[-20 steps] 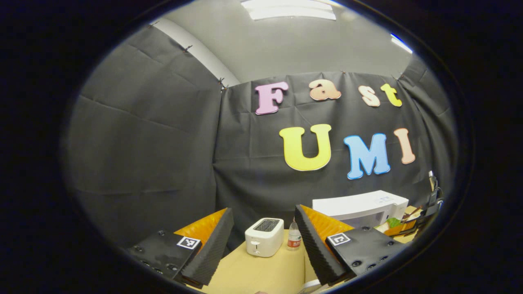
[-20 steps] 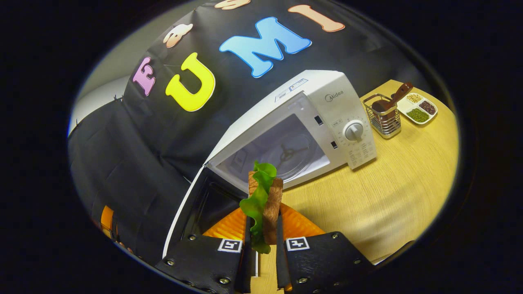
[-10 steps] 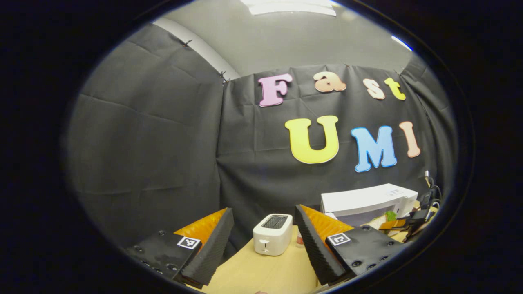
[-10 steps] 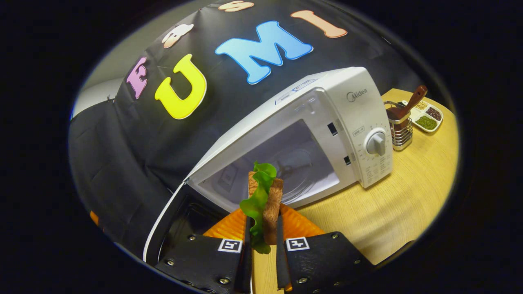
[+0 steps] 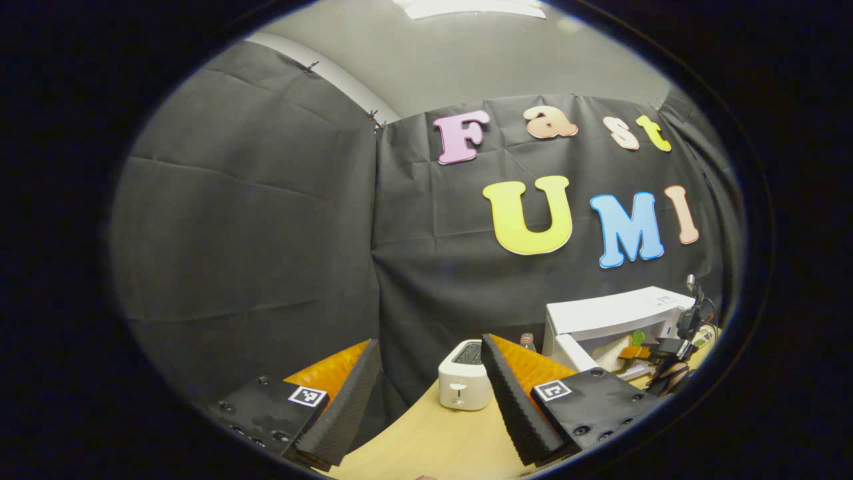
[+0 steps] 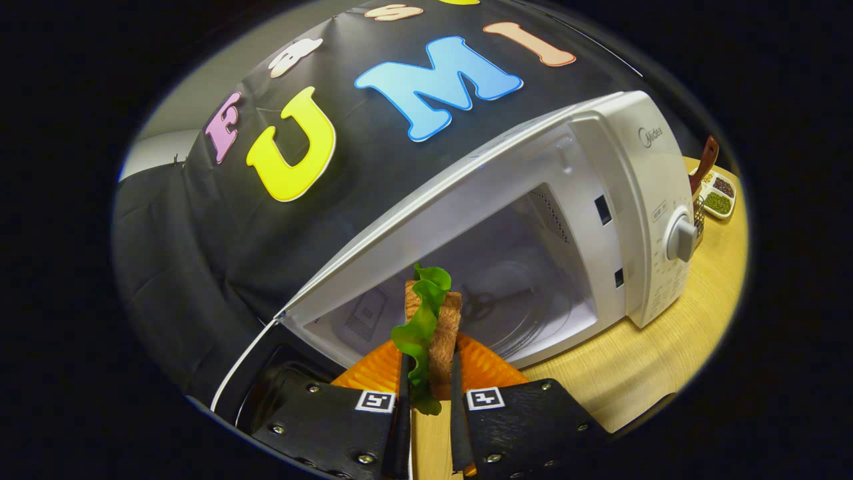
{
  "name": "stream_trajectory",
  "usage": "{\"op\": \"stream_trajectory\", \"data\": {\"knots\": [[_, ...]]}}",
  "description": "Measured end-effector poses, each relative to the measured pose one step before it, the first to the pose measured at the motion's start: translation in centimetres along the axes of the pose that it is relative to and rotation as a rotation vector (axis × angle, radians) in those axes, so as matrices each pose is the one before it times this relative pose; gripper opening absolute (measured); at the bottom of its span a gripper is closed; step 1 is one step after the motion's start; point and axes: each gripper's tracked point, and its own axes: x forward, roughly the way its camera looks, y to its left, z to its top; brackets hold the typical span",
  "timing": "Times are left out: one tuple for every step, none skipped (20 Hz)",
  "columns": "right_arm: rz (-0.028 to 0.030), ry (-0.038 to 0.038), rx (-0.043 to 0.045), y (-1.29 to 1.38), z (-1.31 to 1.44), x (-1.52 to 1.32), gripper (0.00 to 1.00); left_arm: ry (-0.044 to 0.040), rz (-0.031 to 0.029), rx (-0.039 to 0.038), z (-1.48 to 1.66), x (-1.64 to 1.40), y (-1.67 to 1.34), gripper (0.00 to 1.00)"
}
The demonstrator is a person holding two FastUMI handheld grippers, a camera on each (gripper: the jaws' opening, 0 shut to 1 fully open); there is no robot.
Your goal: Open the microwave oven with the left hand, put the food in, and close the microwave oven.
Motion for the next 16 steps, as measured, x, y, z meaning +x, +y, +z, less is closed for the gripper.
{"op": "stream_trajectory", "data": {"knots": [[-0.00975,-0.00484,-0.00154,-0.272,0.108,0.514,0.24,0.00222,0.00156,0.00006,-0.024,0.05,0.016,0.97],[-0.00929,-0.0062,-0.00368,-0.238,-0.016,0.44,0.24,0.00217,0.00006,0.00192,-0.257,0.066,-0.042,0.97],[-0.00955,-0.0033,-0.00677,-0.304,0.12,0.468,0.24,0.00206,-0.0008,0.00299,-0.107,0.042,0.03,0.97],[-0.01366,0.00171,-0.01265,-0.403,-0.152,0.387,0.24,0.00206,-0.00092,0.00342,-0.014,0.077,0.006,0.97],[-0.00771,-0.00081,-0.01401,-0.236,-0.005,0.229,0.25,0.00405,-0.00109,0.00263,-0.372,-0.082,-0.122,0.94],[-0.0103,0.00165,-0.01764,-0.17,-0.109,0.14,0.24,0.00385,-0.00221,0.00196,-0.246,0.267,-0.259,0.94],[-0.01764,0.00001,-0.02607,-0.348,-0.11,0.197,0.3,0.0016,-0.00114,0.00065,-0.065,0.19,-0.097,0.94],[-0.01731,-0.00923,-0.03074,-0.184,0.031,0.171,0.31,-0.0006,-0.00109,-0.00012,0.035,-0.003,-0.057,0.94],[-0.02437,-0.01245,-0.0355,-0.354,0.238,0.07,0.35,-0.00309,-0.00222,-0.00049,0.118,-0.017,0.001,0.94],[-0.03217,-0.01616,-0.03955,-0.599,0.226,0.24,0.38,-0.00477,-0.00211,0.00174,0.194,0.011,-0.079,0.97],[-0.02089,-0.0053,-0.02728,-0.387,0.132,0.112,0.47,-0.00279,-0.00059,0.00424,-0.101,-0.223,0.145,0.94],[-0.00614,-0.00496,-0.0163,-0.103,0.088,0.01,0.51,-0.00194,-0.00062,0.00314,0.055,0.068,0.129,0.94],[-0.01867,-0.00667,-0.02235,-0.288,0.281,0.217,0.53,-0.00114,0.001,-0.00068,0.029,-0.026,0.163,0.97],[-0.02593,0.00205,-0.04372,-0.471,-0.104,-0.032,0.56,-0.00113,0.00079,-0.00375,0.043,-0.169,0.141,0.94],[-0.01879,0.00113,-0.04315,-0.214,-0.179,0.049,0.68,-0.00206,0.00132,-0.00553,-0.175,-0.023,0.056,0.97],[-0.01812,0.00026,-0.04467,-0.426,0.053,-0.118,0.7,-0.00044,0.00133,-0.00552,-0.078,-0.145,0.153,0.97]]}}
